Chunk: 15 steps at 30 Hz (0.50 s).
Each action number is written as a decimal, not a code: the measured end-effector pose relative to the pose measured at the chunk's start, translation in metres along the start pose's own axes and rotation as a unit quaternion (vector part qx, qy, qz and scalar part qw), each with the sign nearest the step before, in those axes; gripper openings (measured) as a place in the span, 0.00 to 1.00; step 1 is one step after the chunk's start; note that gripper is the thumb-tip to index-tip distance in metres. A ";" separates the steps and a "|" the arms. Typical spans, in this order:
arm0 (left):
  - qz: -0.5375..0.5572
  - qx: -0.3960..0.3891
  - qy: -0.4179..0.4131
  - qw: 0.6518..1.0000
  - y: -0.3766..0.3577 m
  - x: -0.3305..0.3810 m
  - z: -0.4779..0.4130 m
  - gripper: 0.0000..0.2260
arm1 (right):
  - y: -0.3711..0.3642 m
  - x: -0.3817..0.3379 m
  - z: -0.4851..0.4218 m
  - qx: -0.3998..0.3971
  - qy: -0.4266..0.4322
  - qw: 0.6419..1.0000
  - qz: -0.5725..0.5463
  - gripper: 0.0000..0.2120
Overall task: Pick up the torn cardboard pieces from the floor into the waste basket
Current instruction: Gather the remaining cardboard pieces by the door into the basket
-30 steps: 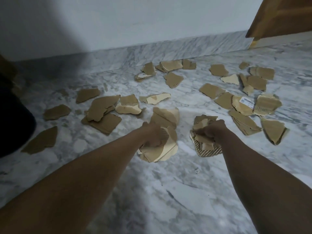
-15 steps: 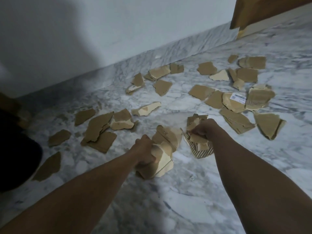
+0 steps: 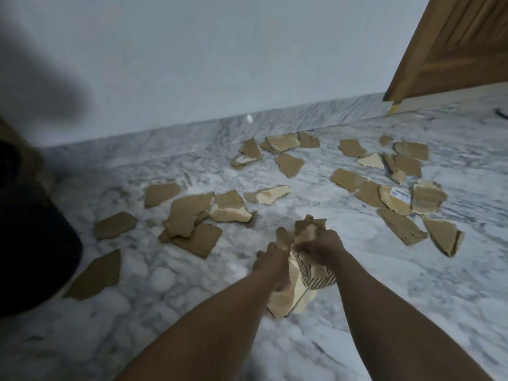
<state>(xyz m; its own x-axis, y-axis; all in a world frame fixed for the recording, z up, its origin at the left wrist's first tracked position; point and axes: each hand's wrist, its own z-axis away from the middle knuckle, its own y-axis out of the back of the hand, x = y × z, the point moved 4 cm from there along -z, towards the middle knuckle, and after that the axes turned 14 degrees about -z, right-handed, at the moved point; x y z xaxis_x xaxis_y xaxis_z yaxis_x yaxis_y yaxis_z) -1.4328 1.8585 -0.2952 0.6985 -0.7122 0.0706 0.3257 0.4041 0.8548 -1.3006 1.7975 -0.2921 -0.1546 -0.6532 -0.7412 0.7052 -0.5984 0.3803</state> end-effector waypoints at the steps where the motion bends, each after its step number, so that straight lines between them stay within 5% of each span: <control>1: 0.013 -0.011 0.000 1.000 -0.006 -0.006 0.004 0.30 | -0.002 0.002 0.014 0.009 0.004 1.000 -0.009 0.21; 3: 0.041 -0.043 -0.015 0.998 -0.011 -0.016 0.015 0.31 | -0.001 0.004 0.043 0.018 0.016 0.998 -0.054 0.11; 6: 0.043 -0.048 -0.048 0.997 0.009 -0.037 0.027 0.23 | 0.003 -0.022 0.061 0.070 0.075 0.994 -0.034 0.12; 9: 0.101 0.011 -0.047 0.994 0.082 -0.082 0.036 0.13 | -0.004 -0.081 0.077 0.108 0.160 0.981 -0.029 0.19; 12: 0.086 0.101 -0.013 0.991 0.188 -0.143 0.049 0.02 | -0.036 -0.177 0.112 0.108 0.256 0.959 -0.049 0.11; 15: 0.110 0.223 0.067 0.966 0.267 -0.208 0.076 0.04 | -0.083 -0.286 0.150 0.091 0.342 0.934 -0.046 0.09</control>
<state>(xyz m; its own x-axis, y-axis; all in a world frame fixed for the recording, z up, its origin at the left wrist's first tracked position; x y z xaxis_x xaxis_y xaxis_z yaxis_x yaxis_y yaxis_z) -1.5402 2.0707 -0.0427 0.8053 -0.5449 0.2336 -0.1259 0.2279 0.9655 -1.4185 1.9642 -0.0282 0.3145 -0.1831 -0.9314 0.5721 -0.7465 0.3399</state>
